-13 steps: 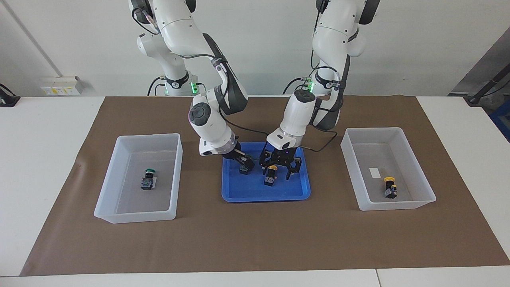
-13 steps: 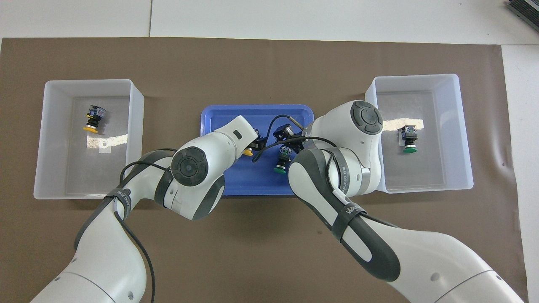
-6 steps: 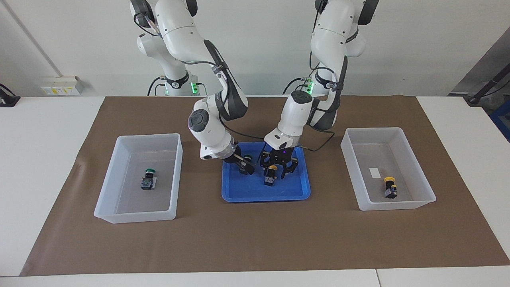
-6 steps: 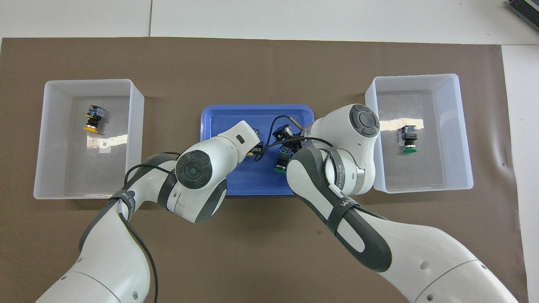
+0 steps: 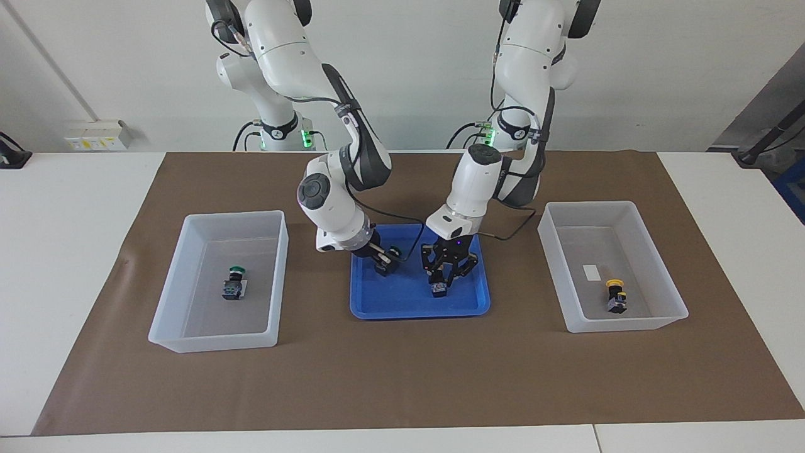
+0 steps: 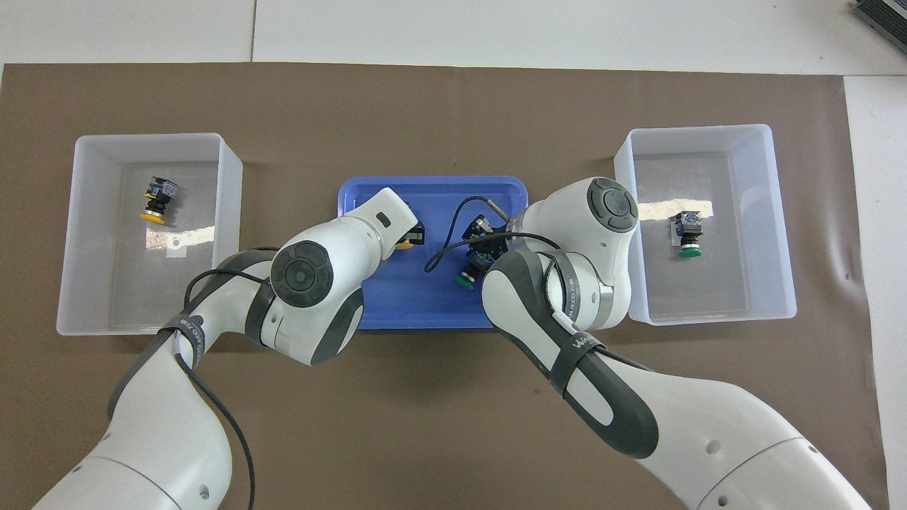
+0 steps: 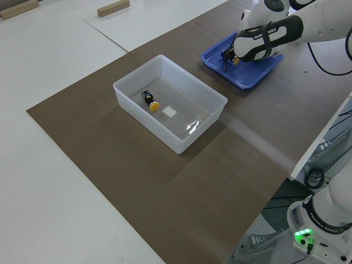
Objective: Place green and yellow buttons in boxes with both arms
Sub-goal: 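Carry the yellow button to the left box while the right gripper carries green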
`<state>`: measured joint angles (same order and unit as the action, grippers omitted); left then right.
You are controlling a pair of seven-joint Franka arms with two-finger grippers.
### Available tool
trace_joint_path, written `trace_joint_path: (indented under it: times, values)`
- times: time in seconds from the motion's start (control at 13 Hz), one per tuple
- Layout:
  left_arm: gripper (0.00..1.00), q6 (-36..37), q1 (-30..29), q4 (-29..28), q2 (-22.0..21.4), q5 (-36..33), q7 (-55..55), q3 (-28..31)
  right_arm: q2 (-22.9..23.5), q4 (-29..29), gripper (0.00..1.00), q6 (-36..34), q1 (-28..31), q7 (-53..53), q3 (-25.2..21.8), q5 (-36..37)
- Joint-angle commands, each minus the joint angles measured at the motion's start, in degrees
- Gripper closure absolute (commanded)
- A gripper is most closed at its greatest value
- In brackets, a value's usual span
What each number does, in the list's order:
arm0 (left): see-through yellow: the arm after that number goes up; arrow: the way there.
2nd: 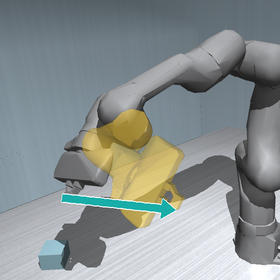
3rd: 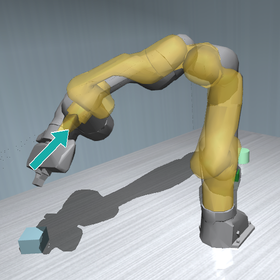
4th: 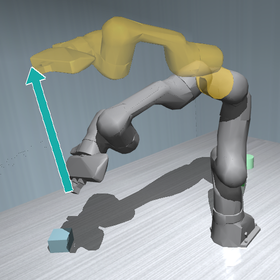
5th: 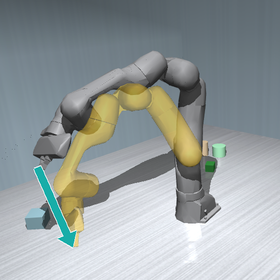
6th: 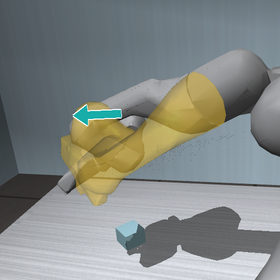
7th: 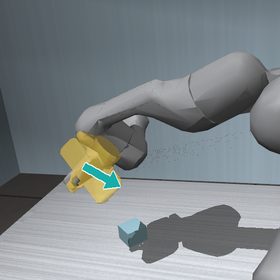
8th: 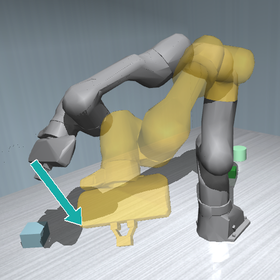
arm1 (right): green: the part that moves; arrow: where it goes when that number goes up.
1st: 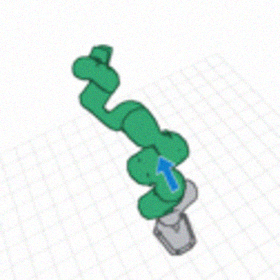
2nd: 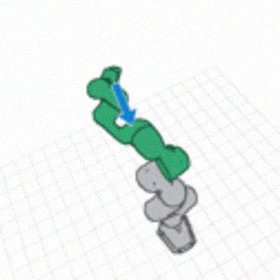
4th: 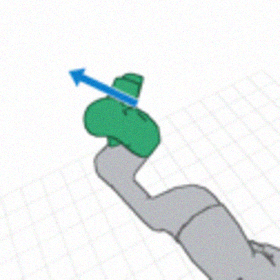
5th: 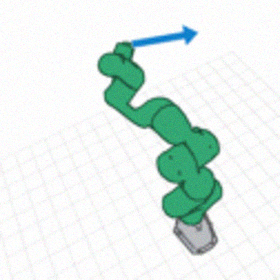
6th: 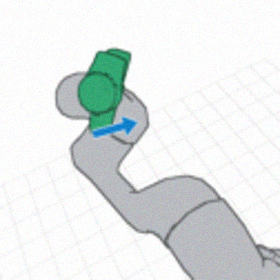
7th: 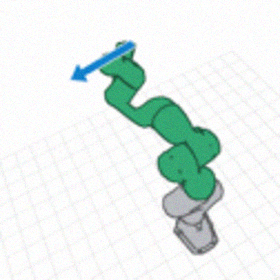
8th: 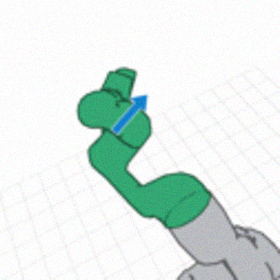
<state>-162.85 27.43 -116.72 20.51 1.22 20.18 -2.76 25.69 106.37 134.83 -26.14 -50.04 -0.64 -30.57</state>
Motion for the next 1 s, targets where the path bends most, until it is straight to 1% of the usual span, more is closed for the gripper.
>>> trace_joint_path:
  times: [0.0,0.15,0.23,0.38,0.46,0.62,0.77,0.92]
  values:
    - [1.0,7.3,-4.0,-1.2,-6.7,0.1,-1.5,-0.1,-0.9,0.6,1.0,-0.6,0.5,1.3,0.2,-2.7]
    - [1.0,12.7,-7.3,-1.1,-10.6,0.1,-7.2,-0.1,-3.4,-0.8,1.0,-5.6,2.4,1.2,0.0,-4.5]
    - [1.0,15.2,-9.0,-0.9,-12.2,0.1,-8.9,-0.1,-5.5,-1.6,1.0,-8.8,4.1,1.2,0.0,-4.5]
    - [1.0,18.8,-11.7,-0.4,-14.3,0.1,-12.2,-0.1,-10.4,-1.7,1.0,-11.8,6.0,1.3,-0.7,-2.9]
    - [1.0,19.9,-13.0,-0.4,-15.1,0.1,-12.9,-0.1,-11.4,-2.6,1.0,-14.4,8.7,2.0,-0.7,-2.1]
    - [1.0,21.6,-17.2,-0.2,-16.4,0.1,-13.0,0.0,-12.3,-4.9,1.0,-18.9,11.7,4.7,-0.8,1.7]
    - [1.0,22.0,-21.3,0.3,-16.9,0.0,-14.8,-0.1,-12.9,-5.6,1.0,-20.2,16.0,12.8,-0.6,9.4]
    - [1.0,21.5,-24.6,0.5,-16.8,0.1,-20.4,-0.1,-12.7,-5.5,1.0,-19.7,19.6,25.6,-0.7,15.2]
